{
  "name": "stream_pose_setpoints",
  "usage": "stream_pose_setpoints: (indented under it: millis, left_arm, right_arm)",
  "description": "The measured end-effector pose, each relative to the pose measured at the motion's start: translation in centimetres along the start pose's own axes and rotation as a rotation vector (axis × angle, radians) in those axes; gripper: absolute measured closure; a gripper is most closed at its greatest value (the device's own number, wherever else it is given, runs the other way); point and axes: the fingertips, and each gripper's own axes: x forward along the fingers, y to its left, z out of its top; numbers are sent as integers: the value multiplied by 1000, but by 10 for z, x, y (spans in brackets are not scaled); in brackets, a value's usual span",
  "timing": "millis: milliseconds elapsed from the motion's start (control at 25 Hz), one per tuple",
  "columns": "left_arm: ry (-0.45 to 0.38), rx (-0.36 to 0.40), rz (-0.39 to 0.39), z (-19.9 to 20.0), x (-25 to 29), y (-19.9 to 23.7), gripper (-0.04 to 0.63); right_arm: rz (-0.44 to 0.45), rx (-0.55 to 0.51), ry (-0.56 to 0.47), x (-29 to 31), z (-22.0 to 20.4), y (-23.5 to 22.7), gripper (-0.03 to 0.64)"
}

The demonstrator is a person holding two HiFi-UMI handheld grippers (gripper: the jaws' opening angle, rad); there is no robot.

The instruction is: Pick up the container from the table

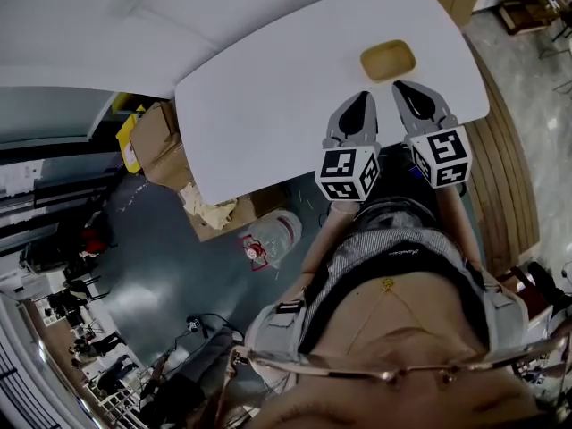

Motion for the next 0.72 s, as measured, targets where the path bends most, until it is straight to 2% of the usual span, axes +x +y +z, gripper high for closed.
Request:
stream_pose_setpoints:
  millis: [720]
  left_arm:
    - [-1, -47, 75, 28, 94, -1, 595]
  right_arm:
    - [116, -20, 7, 48, 25, -90, 591]
